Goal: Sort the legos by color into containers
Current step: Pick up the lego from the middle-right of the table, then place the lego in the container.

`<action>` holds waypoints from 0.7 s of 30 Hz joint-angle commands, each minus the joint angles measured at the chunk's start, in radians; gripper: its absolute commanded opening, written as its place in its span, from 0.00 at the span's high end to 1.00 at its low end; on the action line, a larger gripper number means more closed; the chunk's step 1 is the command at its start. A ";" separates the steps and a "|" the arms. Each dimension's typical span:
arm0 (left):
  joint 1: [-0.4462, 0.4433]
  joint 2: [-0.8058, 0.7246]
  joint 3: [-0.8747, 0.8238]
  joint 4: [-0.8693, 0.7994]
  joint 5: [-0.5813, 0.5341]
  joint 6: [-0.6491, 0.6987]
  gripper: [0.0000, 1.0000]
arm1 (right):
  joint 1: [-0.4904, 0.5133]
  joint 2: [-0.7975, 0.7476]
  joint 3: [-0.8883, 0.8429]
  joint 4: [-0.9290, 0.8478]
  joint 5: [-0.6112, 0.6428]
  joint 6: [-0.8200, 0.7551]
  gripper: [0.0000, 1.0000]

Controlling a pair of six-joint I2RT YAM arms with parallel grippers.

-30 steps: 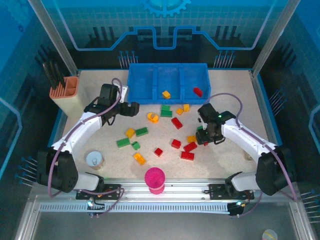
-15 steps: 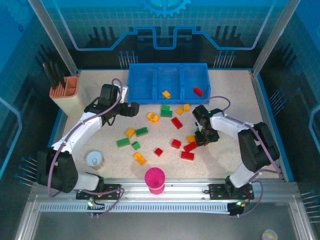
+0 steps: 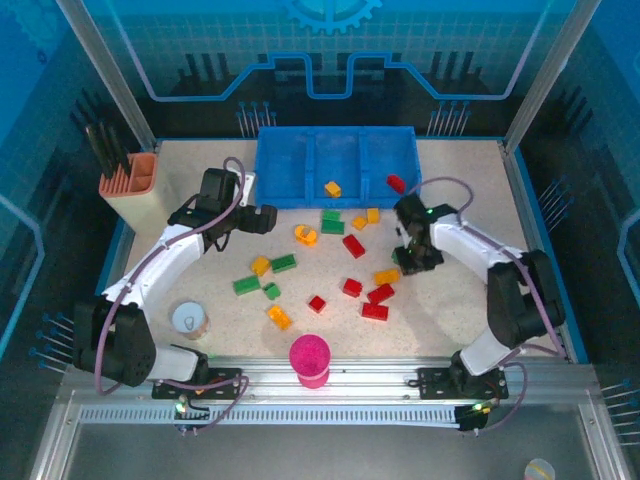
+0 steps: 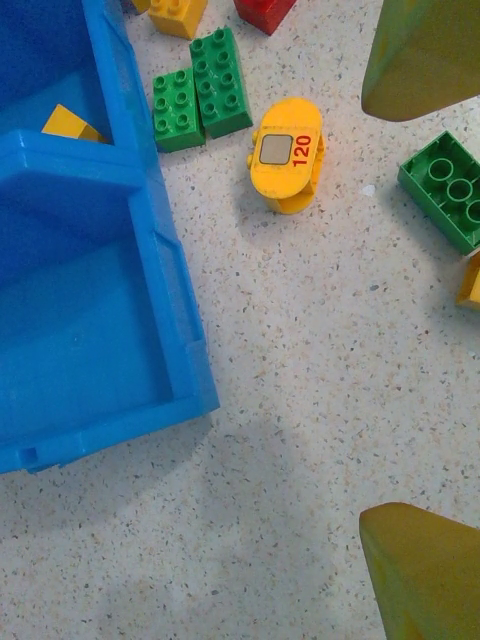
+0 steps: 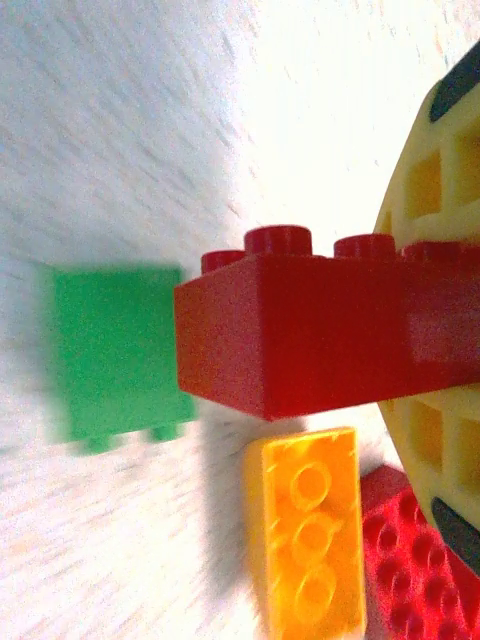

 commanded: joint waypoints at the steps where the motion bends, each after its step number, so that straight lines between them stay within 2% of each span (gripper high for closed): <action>1: -0.007 -0.004 0.026 -0.018 -0.009 0.028 0.01 | -0.045 -0.024 0.179 0.002 0.011 -0.055 0.81; 4: -0.007 0.001 0.029 -0.019 -0.001 0.022 0.01 | -0.068 0.069 0.338 0.020 0.042 -0.127 0.80; 10: -0.011 0.002 0.043 -0.026 0.010 0.023 0.01 | -0.089 0.316 0.624 0.102 0.027 -0.209 0.80; 16: -0.015 -0.004 0.049 -0.049 -0.016 0.022 0.01 | -0.118 0.568 0.855 0.155 -0.024 -0.189 0.80; 21: -0.022 -0.008 0.052 -0.052 -0.010 0.021 0.01 | -0.145 0.700 0.956 0.182 -0.072 -0.144 0.77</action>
